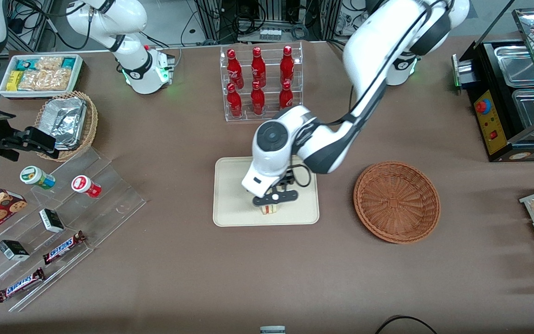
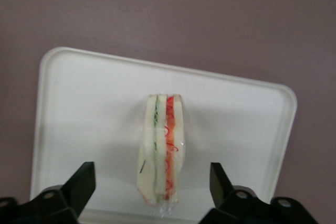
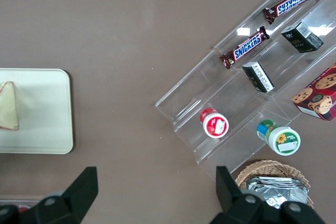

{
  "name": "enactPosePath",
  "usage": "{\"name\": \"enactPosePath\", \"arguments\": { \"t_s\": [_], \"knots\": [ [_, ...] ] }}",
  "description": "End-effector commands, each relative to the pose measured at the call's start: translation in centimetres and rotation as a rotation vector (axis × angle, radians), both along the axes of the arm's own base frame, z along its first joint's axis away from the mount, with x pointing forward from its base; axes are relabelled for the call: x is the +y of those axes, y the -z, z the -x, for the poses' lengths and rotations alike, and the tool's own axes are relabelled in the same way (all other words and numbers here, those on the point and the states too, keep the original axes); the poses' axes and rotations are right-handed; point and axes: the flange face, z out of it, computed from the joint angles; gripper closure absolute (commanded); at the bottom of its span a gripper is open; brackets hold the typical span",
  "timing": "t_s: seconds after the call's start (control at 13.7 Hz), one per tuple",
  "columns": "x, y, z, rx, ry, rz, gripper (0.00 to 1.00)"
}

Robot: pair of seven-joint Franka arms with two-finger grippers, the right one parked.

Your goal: Place sandwich from basket to tray

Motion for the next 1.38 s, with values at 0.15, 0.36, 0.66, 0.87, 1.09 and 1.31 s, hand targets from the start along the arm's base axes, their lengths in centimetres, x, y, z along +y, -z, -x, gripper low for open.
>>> {"name": "enactPosePath", "arguments": {
  "t_s": [0.15,0.36,0.66,0.87,1.09,1.31],
  "knots": [
    [10.6,-10.8,-0.8,0.094,-0.180,-0.039,0.01],
    [19.6,-14.2,-2.5,0.142,-0.287,-0.092,0.01],
    [34.0,-18.5,-2.7,0.216,-0.212,-0.142,0.01],
    [40.2,-21.0,-0.1,0.214,-0.145,-0.156,0.01],
    [41.7,-22.0,4.3,0.213,-0.107,-0.169,0.01],
    [43.6,-21.9,7.7,0.229,-0.033,-0.172,0.01]
  ]
}}
